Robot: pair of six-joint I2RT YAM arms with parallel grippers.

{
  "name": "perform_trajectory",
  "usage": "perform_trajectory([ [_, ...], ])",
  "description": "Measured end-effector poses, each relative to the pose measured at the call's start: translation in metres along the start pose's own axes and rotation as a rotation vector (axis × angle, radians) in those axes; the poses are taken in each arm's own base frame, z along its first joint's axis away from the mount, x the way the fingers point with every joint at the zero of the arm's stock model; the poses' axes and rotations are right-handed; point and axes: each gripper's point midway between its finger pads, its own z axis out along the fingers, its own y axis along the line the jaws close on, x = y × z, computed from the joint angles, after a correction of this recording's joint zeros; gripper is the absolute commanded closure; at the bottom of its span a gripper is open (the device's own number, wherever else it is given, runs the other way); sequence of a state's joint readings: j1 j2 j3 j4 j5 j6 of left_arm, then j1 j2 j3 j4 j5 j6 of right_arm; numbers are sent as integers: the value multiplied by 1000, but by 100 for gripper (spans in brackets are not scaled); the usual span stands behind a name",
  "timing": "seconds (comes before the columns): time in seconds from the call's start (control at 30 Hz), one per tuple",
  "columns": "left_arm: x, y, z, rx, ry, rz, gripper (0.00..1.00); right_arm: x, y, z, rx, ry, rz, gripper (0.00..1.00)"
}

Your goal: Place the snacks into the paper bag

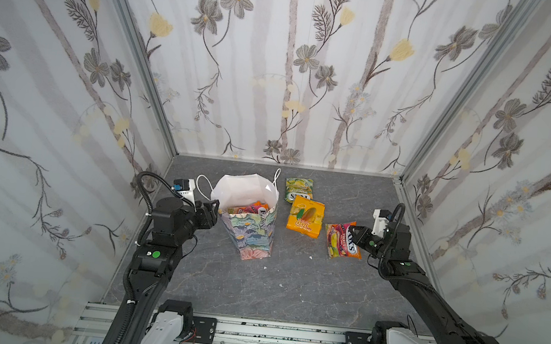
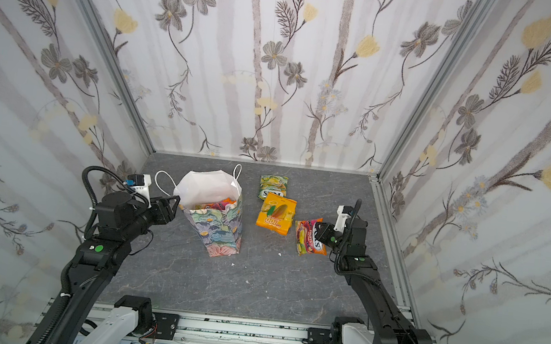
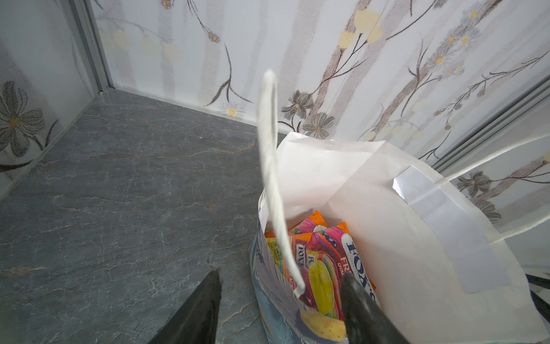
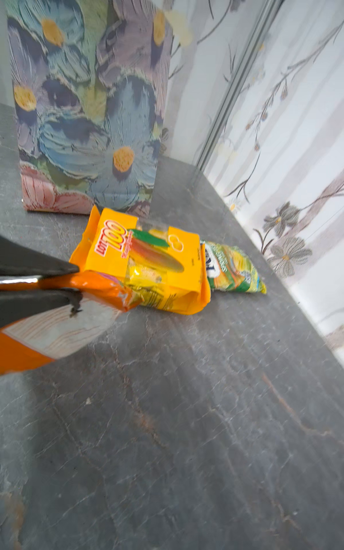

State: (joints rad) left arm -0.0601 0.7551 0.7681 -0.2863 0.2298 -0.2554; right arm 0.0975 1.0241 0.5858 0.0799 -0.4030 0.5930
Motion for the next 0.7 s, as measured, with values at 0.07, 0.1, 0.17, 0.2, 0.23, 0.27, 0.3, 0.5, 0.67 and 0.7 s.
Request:
perform_trajectory([
  [0.07,0,0,0,1,0,0,37,-13,17,-10,-32,-31,-24,100],
  [0.1,0,0,0,1,-1,0,37,-19,24,-14,-44,-43,-35,100],
  [0.17,-1,-1,-2,3,-5,1,37,-26,38,-20,-69,-51,-52,100],
  [0.2,-2,-1,-2,4,-8,2,37,-29,45,-22,-82,-53,-58,100],
  [0.23,-2,-1,-3,5,-10,2,37,-32,51,-24,-94,-54,-66,100],
  [0.27,-2,-2,-3,5,-12,3,37,-33,59,-26,-109,-48,-73,100],
  [0.3,-2,-2,-3,6,-13,3,37,-35,67,-28,-123,-41,-79,100],
  [0.5,-1,-1,-2,6,-7,2,38,-45,136,-40,-256,-32,-168,100],
  [0.67,-1,-2,-2,10,-6,2,38,-47,185,-55,-340,-37,-238,100],
  [0.7,-1,-2,-2,10,-6,2,38,-48,191,-57,-353,-38,-245,100],
])
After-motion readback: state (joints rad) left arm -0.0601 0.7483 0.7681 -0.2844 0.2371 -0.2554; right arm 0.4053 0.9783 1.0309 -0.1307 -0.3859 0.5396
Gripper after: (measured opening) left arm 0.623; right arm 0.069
